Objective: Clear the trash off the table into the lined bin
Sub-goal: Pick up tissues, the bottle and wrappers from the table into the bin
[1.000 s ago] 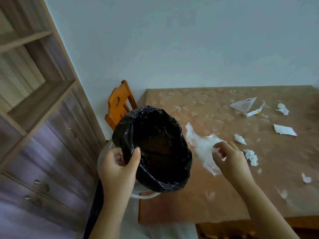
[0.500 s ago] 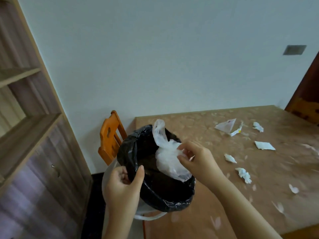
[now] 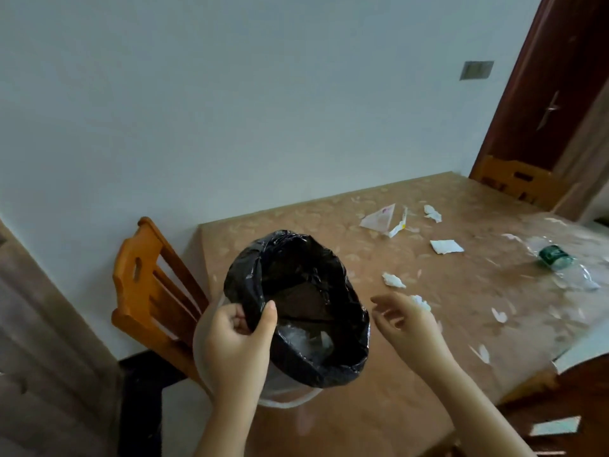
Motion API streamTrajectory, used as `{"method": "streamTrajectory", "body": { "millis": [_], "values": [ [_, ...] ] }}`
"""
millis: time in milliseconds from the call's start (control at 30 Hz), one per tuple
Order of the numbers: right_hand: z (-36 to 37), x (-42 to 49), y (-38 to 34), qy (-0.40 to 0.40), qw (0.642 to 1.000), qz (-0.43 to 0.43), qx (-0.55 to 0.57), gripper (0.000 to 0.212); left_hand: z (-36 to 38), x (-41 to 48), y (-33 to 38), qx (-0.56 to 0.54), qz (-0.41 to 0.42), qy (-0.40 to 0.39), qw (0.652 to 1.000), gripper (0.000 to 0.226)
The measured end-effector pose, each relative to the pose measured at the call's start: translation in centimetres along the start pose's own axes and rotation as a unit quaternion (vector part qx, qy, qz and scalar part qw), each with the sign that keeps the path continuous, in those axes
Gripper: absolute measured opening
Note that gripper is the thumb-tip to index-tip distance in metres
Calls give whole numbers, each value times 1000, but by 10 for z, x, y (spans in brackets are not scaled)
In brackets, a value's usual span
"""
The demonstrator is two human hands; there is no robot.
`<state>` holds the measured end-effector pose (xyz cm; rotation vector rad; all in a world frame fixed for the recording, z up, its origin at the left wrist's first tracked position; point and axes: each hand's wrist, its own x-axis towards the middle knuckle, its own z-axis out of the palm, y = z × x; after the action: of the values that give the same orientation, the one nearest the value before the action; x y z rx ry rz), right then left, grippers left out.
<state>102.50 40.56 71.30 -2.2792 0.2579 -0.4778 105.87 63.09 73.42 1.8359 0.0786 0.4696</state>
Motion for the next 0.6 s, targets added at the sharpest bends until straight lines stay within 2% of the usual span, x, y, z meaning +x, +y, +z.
{"method": "streamTrajectory", "body": {
  "millis": [233, 333, 600],
  "values": [
    [-35, 53, 116, 90, 984, 154, -10, 13, 97, 33, 22, -26, 5, -37, 999, 26],
    [-42, 74, 164, 79, 976, 204, -14, 12, 139, 45, 31, 7, 19, -51, 998, 29],
    [-22, 128, 251, 24, 952, 306, 5, 26, 219, 70, 24, -16, 1, -50, 999, 25]
  ]
}}
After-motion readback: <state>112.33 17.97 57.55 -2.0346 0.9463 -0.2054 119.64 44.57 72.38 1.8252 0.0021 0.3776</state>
